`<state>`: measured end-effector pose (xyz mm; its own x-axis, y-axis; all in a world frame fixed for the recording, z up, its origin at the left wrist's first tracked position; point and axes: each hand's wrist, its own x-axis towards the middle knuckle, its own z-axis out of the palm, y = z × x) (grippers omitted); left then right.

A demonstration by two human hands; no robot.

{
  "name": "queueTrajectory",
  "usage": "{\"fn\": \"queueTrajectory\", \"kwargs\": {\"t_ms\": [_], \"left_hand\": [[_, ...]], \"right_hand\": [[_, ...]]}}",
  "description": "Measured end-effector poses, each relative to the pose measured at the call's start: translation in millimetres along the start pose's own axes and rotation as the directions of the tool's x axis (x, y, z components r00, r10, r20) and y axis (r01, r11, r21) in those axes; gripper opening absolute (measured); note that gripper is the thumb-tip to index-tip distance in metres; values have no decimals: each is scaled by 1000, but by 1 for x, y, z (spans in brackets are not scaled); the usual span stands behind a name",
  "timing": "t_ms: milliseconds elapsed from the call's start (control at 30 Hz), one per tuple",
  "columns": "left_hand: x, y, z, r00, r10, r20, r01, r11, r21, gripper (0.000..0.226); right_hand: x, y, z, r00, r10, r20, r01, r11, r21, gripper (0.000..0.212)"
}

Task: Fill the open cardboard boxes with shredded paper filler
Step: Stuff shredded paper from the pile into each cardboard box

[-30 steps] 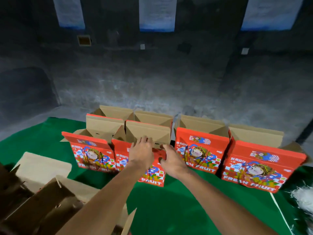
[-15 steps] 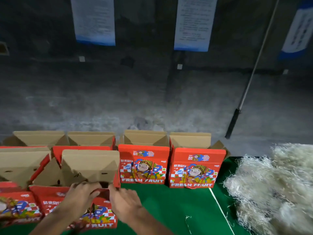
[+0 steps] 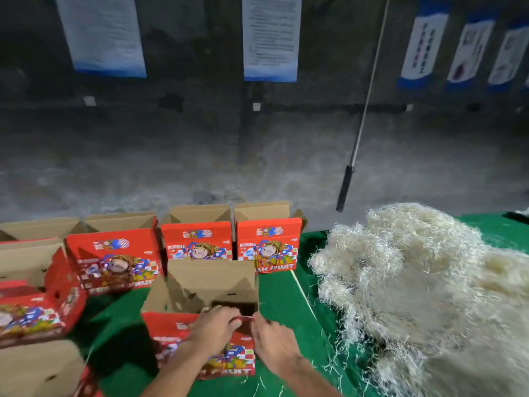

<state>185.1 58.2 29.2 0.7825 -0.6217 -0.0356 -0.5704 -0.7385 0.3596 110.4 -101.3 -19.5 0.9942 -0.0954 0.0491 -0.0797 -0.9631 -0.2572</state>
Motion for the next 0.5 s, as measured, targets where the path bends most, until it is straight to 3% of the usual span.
{"fn": "queueTrajectory", "kwargs": {"t_ms": [167, 333, 500], "left_hand": [[-39, 83, 28, 999, 24, 29, -23, 999, -45, 20], [-75, 148, 49, 997, 37, 63, -32, 996, -80, 20], [-103, 213, 70, 999, 39, 14, -39, 998, 42, 19]], "right_hand": [[-83, 45, -13, 996, 50, -67, -49, 999, 20, 39], [-147, 80, -20, 987, 89, -132, -84, 996, 41, 37], [-208, 109, -29, 976, 140, -167, -121, 985, 120, 31]]}}
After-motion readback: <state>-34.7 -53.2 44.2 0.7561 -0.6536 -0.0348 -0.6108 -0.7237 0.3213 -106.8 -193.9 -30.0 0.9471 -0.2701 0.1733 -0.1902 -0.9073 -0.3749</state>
